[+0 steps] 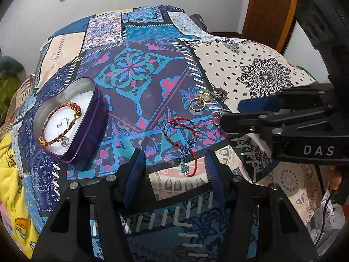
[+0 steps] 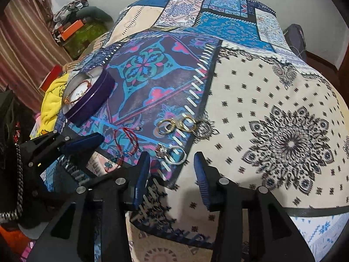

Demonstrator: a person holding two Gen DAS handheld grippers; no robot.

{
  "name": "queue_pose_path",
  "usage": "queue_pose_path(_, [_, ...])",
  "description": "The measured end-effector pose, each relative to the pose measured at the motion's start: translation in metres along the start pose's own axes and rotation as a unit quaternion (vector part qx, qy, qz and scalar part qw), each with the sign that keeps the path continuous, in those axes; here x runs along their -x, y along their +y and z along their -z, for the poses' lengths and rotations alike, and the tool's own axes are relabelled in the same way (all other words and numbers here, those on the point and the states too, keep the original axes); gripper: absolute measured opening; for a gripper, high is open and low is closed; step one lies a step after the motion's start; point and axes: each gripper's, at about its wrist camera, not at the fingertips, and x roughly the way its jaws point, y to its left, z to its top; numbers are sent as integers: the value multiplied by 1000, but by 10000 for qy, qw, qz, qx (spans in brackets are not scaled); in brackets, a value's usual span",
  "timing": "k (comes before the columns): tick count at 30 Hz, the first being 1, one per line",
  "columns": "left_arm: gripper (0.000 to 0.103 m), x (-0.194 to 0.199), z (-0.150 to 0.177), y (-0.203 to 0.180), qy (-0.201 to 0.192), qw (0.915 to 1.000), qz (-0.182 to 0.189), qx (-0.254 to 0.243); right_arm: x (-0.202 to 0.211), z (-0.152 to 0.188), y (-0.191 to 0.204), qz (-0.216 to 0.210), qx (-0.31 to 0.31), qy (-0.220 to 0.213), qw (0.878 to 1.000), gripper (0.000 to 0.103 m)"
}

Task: Organize jewelry
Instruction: 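Grasp the red beaded bracelet with the left tool while the right tool grasps a silver ring keychain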

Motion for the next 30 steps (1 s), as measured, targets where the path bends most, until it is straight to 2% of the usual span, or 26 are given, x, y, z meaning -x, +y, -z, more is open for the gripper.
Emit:
queue_pose_path(9, [45, 2, 2, 4, -61, 10000, 24, 42, -9, 2, 1, 104, 84, -176, 9998, 38])
queue_pose_path(12, [40, 2, 2, 3, -67, 10000, 15, 35, -8, 3, 1, 210, 124, -210, 9995, 28])
queue_pose_path(20, [7, 2, 3, -2, 5, 9995, 311, -11, -1, 10, 4, 206, 62, -224, 9995, 28])
queue_pose_path(25, [7, 4, 4, -1, 24, 9992, 356, 161, 10, 13, 5, 192, 4, -268, 9995, 28])
queue_pose_path(30, [7, 15, 6, -1, -37, 9994, 241, 230, 24, 12, 8, 223, 31, -398, 9990, 28])
